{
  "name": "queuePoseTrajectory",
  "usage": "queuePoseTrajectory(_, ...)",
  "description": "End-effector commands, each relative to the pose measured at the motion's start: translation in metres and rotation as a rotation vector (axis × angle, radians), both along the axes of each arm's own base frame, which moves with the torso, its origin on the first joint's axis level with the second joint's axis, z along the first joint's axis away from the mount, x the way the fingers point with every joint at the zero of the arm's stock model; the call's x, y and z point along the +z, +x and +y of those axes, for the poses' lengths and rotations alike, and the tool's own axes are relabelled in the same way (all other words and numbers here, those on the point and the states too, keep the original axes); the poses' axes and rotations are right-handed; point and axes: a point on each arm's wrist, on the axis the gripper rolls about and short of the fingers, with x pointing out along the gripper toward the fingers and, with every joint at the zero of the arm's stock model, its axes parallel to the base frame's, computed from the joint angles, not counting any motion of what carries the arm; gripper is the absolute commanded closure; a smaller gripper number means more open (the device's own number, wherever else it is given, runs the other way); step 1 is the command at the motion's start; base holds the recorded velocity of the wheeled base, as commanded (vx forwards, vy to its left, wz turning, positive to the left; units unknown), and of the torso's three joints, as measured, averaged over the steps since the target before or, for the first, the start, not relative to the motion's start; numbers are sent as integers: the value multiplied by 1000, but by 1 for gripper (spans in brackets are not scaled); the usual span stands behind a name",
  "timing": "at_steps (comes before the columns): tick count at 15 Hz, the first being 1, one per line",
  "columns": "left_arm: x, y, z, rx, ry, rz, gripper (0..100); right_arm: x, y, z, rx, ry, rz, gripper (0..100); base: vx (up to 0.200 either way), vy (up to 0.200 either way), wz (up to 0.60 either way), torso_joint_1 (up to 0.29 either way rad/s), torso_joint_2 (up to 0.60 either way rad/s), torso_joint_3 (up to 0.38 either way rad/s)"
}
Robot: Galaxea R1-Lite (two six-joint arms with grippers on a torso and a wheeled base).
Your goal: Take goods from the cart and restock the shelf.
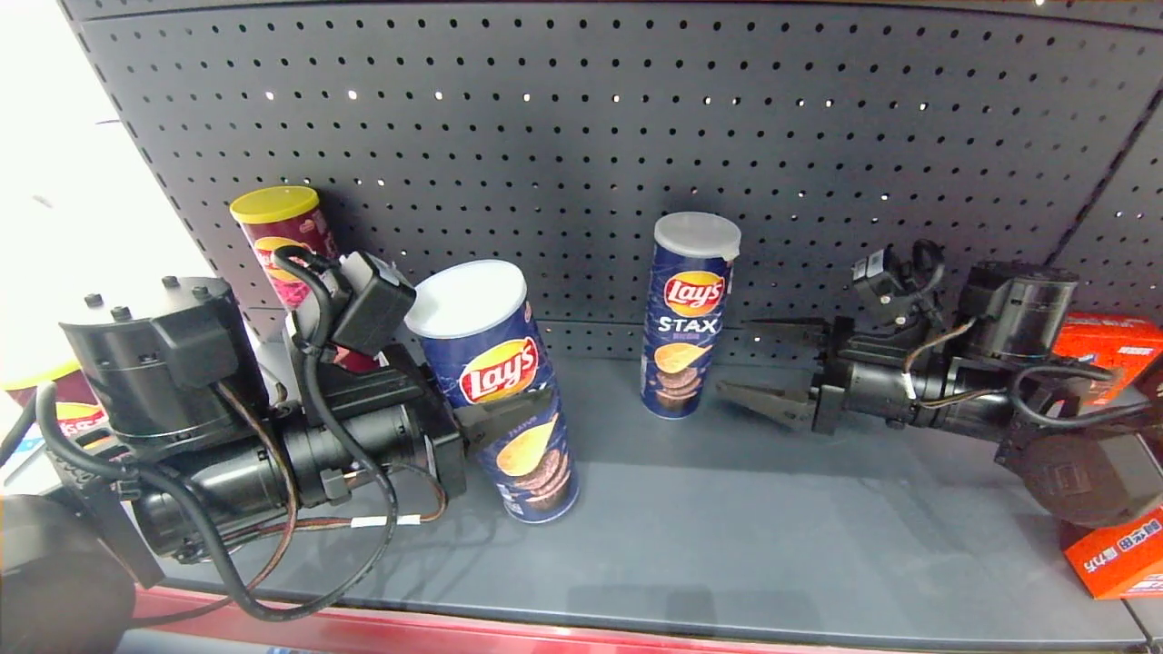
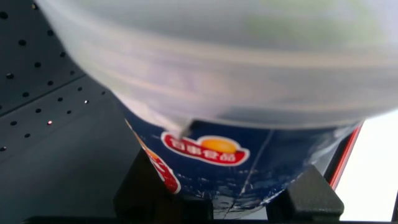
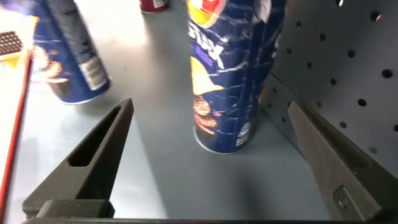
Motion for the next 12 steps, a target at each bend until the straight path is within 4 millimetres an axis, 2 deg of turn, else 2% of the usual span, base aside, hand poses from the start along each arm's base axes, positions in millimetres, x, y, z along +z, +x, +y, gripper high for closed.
queuePoseTrajectory(1, -1, 1, 0, 1, 1, 2, 100, -11, 12, 6, 5, -7, 22, 0, 0, 0, 0, 0, 0, 0)
queuePoseTrajectory(12, -2, 0, 0, -1, -1, 4, 100, -33, 46, 36, 93, -6, 24, 0, 0, 0, 0, 0, 0, 0)
